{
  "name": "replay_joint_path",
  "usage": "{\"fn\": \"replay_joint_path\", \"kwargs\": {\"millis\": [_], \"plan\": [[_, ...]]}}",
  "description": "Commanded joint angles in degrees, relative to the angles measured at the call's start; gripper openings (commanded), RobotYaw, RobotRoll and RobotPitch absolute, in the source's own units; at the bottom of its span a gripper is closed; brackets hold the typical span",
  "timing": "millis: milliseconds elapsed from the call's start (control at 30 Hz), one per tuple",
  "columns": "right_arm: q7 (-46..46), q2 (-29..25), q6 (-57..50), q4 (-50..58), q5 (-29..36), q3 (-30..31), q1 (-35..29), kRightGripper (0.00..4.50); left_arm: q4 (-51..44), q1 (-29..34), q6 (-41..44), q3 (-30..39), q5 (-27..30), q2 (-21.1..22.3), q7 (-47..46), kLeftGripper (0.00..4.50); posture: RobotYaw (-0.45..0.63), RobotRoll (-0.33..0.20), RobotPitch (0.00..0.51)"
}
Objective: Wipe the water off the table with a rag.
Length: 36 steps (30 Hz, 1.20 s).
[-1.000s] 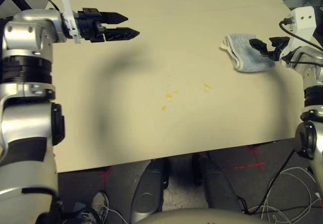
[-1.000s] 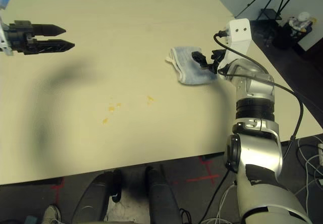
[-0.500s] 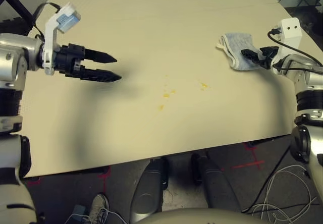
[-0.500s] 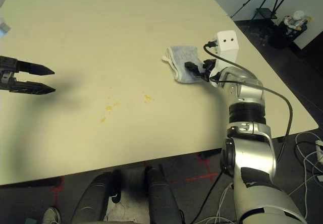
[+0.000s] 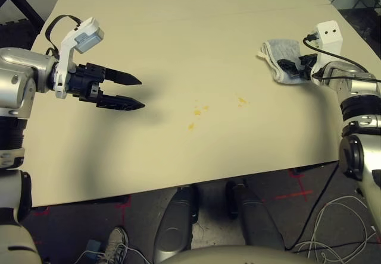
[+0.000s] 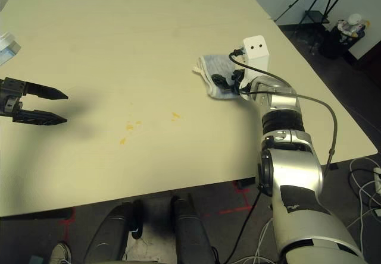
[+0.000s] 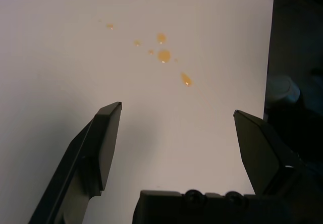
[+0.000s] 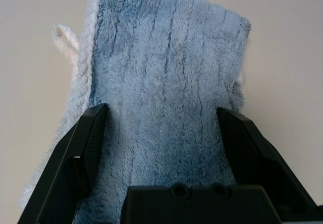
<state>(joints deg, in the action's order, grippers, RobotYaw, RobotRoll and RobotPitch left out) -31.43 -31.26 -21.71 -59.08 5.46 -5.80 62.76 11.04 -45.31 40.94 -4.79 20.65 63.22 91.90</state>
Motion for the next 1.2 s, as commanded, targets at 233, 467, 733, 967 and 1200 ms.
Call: {"fn": "replay_joint_path", "kwargs": {"millis": [233, 467, 733, 967, 1200], "plan": [[-1.05, -0.22, -0.11, -4.73, -2.1, 0.86, 1.42, 2.95, -1.34, -0.59, -0.23, -1.12, 0.42, 1.17, 0.59, 4.5, 0.23, 0.0, 0.249], [-1.45, -0.44, -0.79, -4.89, -2.49, 0.98, 1.8, 0.71, -0.65, -1.19, -0.54, -1.32, 0.16, 0.28, 0.54, 4.5, 0.22, 0.0, 0.251], [-3.06, -2.25, -1.64, -2.13, -2.55, 0.9, 3.5, 0.03, 0.04, -2.02, -0.98, -1.62, 0.05, -0.65, 0.58, 4.5, 0.22, 0.0, 0.251], [-10.49, -5.06, -17.04, 21.26, 0.95, 2.3, 1.84, 0.03, 1.31, -3.05, -2.02, -1.66, -0.24, -1.58, 0.56, 4.5, 0.21, 0.0, 0.254], [-11.87, -4.1, -44.16, 58.93, 10.43, 4.06, -10.13, 0.03, 3.34, -5.11, -3.4, -3.11, -0.53, -2.34, 0.6, 4.5, 0.18, 0.0, 0.255]]}}
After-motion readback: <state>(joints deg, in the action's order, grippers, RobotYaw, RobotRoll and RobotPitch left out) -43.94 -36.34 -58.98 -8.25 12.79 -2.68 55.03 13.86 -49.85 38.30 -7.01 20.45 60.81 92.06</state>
